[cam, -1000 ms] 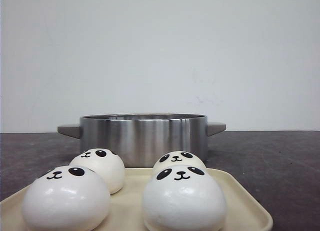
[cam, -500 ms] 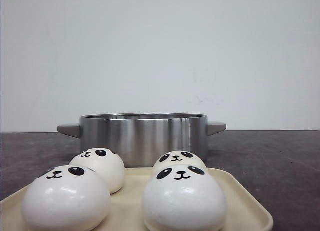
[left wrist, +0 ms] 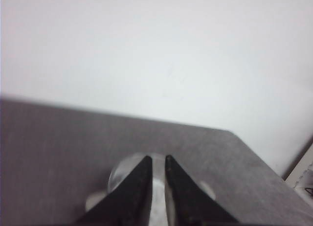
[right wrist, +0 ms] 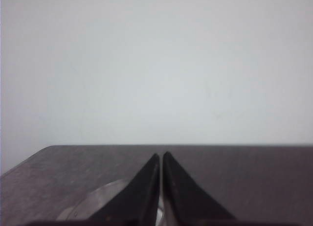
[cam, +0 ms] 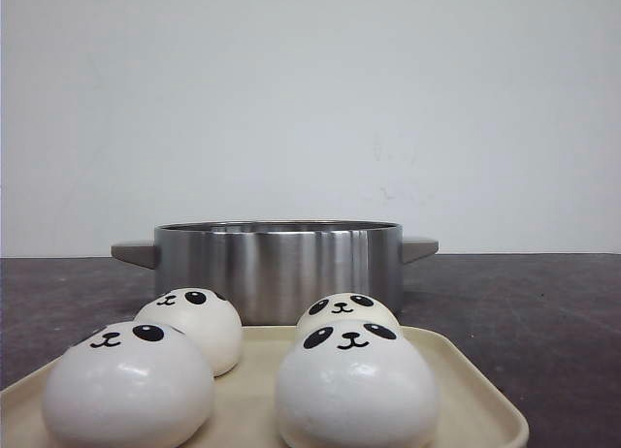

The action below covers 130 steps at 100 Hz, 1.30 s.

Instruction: Steam buns

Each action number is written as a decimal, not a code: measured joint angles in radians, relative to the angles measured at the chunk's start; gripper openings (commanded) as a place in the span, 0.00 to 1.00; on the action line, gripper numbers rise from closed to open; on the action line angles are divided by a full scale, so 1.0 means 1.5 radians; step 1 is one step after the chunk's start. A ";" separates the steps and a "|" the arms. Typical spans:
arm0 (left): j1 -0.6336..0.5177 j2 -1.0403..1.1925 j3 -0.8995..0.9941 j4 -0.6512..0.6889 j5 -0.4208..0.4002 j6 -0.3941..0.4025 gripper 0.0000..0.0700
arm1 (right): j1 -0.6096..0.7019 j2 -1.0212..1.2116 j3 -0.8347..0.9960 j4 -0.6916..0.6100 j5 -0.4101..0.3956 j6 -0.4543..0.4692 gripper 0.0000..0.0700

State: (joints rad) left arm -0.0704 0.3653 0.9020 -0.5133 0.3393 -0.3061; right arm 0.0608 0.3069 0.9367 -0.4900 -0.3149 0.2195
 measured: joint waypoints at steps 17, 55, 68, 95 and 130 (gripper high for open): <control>-0.013 0.022 0.026 -0.039 0.000 0.023 0.89 | 0.000 0.001 0.001 -0.016 -0.037 -0.009 0.49; -0.029 0.018 0.026 -0.114 0.000 0.035 1.00 | 0.000 0.034 0.001 -0.014 -0.108 0.051 0.99; -0.038 0.018 0.026 -0.136 0.000 0.040 1.00 | 0.002 0.100 0.001 -0.014 -0.138 0.055 0.99; -0.084 0.018 0.026 -0.150 0.000 0.060 1.00 | 0.083 0.224 0.010 -0.104 -0.071 0.019 0.99; -0.108 0.038 0.026 -0.140 -0.013 0.101 1.00 | 0.414 0.387 0.013 -0.133 0.235 0.011 0.99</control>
State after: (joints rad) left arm -0.2325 0.4229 0.9413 -0.7239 0.3195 -0.1547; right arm 0.6815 0.8871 0.9569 -0.6899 0.0376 0.2367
